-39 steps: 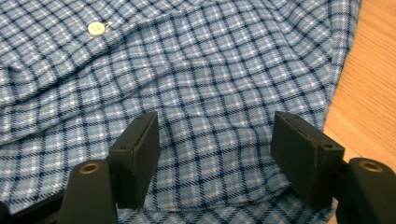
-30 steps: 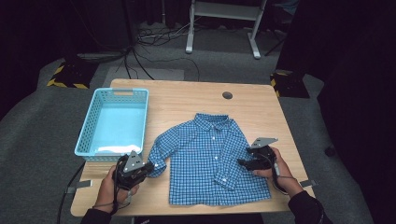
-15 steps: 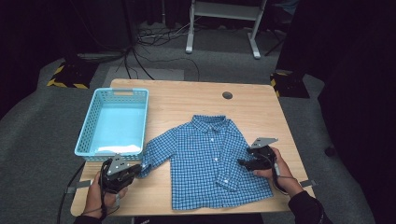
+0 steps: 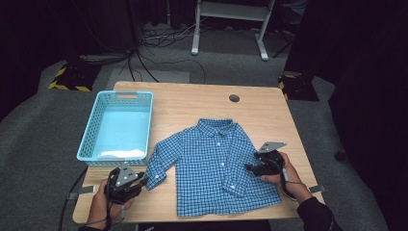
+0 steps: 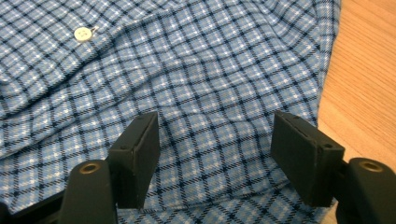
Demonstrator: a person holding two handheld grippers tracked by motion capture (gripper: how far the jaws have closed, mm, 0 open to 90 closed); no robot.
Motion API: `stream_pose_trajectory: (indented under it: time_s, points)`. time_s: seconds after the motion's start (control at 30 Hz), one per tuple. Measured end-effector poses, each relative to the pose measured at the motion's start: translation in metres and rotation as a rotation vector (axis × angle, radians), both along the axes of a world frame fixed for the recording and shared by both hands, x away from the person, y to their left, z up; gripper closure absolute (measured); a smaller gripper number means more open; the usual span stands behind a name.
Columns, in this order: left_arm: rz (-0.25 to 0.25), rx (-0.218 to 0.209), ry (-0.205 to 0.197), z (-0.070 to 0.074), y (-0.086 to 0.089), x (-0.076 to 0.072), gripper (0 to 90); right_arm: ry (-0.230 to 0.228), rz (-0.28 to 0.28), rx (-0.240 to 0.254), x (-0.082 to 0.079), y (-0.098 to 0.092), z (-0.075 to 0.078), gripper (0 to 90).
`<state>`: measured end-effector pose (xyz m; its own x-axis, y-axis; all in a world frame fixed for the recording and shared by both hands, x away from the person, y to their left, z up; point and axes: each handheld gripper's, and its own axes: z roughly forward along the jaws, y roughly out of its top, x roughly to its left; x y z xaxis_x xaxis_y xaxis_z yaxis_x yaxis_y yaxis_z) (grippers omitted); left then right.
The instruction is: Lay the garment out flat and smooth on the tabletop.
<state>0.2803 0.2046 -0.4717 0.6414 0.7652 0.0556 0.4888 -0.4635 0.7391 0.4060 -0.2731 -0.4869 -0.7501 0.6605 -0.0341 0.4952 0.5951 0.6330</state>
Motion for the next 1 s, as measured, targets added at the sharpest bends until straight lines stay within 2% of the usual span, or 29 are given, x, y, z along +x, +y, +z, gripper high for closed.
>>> stream_pose_trajectory:
  time_s: [0.1, 0.13, 0.17, 0.2, 0.27, 0.33, 0.4, 0.43, 0.5, 0.57, 0.6, 0.63, 0.7, 0.83, 0.87, 1.0]
  points:
    - [-0.025, 0.025, -0.005, 0.002, -0.017, -0.001, 53.8, 0.002, -0.001, 0.004, 0.0, 0.0, 0.0, 33.0]
    - [-0.03, 0.055, -0.007, 0.001, -0.026, 0.0, 50.0, 0.002, -0.001, 0.004, 0.0, 0.0, 0.0, 33.1]
    - [-0.035, 0.073, -0.007, 0.001, -0.031, 0.002, 44.5, 0.002, -0.002, 0.004, 0.0, 0.0, 0.0, 33.1]
    - [-0.043, 0.084, -0.004, -0.001, -0.037, 0.003, 42.9, 0.002, -0.002, 0.003, 0.0, 0.0, 0.0, 33.1]
    - [-0.049, 0.145, 0.0, -0.005, -0.049, 0.007, 40.6, 0.002, -0.003, 0.003, 0.0, 0.0, 0.0, 33.1]
    - [-0.042, 0.187, 0.008, -0.009, -0.056, 0.012, 39.2, 0.0, -0.004, 0.003, 0.0, 0.0, 0.0, 33.2]
    - [-0.028, 0.204, 0.001, -0.011, -0.058, 0.015, 43.8, 0.001, -0.005, 0.003, -0.001, 0.0, 0.0, 33.2]
    - [-0.024, 0.218, -0.008, -0.012, -0.059, 0.017, 50.2, 0.0, -0.006, 0.001, -0.001, 0.0, 0.0, 33.2]
    - [-0.029, 0.211, -0.008, -0.012, -0.058, 0.019, 67.4, 0.0, -0.007, 0.002, -0.002, -0.001, 0.0, 33.3]
    - [-0.028, 0.22, -0.018, -0.012, -0.057, 0.02, 78.4, -0.001, -0.005, 0.001, -0.002, -0.001, 0.0, 33.4]
    - [-0.038, 0.205, -0.01, -0.011, -0.056, 0.021, 84.6, 0.001, -0.005, 0.001, -0.002, -0.002, 0.0, 33.4]
    - [-0.042, 0.201, -0.009, -0.011, -0.055, 0.021, 86.9, 0.001, -0.005, 0.005, -0.002, -0.002, 0.0, 33.4]
    - [-0.048, 0.198, -0.011, -0.01, -0.053, 0.02, 88.3, 0.003, -0.006, 0.004, -0.003, -0.003, 0.0, 33.4]
    - [-0.045, 0.138, -0.026, -0.002, -0.046, 0.017, 88.6, 0.006, -0.005, 0.004, -0.003, -0.004, 0.0, 33.4]
    - [-0.035, 0.123, -0.04, 0.001, -0.043, 0.015, 88.6, 0.005, -0.005, 0.003, -0.003, -0.004, 0.0, 33.4]
    - [0.009, 0.065, -0.055, 0.009, -0.026, 0.009, 88.6, 0.005, -0.006, -0.002, -0.003, -0.005, 0.0, 33.4]
